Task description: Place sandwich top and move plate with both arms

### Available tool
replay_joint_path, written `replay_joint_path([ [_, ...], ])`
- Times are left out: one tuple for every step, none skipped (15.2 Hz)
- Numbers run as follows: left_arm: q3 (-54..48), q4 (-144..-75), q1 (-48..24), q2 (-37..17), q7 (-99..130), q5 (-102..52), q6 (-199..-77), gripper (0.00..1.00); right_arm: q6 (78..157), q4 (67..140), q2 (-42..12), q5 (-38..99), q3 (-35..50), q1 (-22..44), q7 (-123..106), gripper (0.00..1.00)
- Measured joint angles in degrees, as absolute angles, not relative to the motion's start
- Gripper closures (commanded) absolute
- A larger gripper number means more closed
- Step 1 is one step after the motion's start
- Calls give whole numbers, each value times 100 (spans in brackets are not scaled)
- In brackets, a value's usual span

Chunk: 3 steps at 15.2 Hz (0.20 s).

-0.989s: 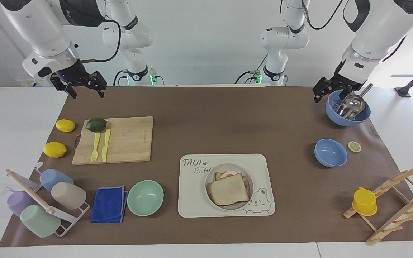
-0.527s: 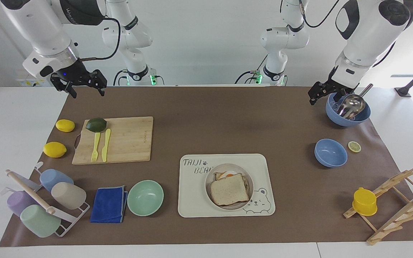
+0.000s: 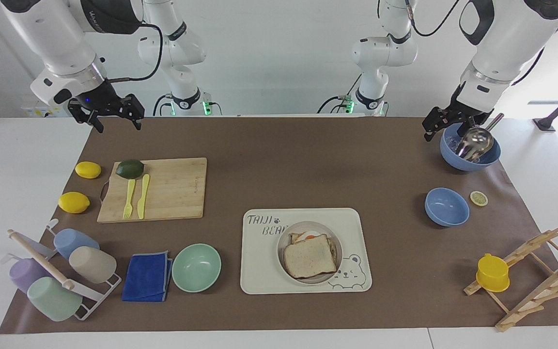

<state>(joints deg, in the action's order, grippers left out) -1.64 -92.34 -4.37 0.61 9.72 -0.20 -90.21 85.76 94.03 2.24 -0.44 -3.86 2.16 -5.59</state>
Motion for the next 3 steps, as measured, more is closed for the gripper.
replay_joint_path([
  [-172, -9234, -422, 59, 954, -23, -9023, 0, 8576, 9403, 224, -44, -386, 216, -559, 0],
  [-173, -9234, -417, 59, 932, -24, -9024, 0, 8576, 9403, 224, -44, -386, 216, -559, 0],
  [-173, -9235, -414, 58, 917, -24, -9024, 0, 8575, 9403, 224, -44, -386, 216, -559, 0],
])
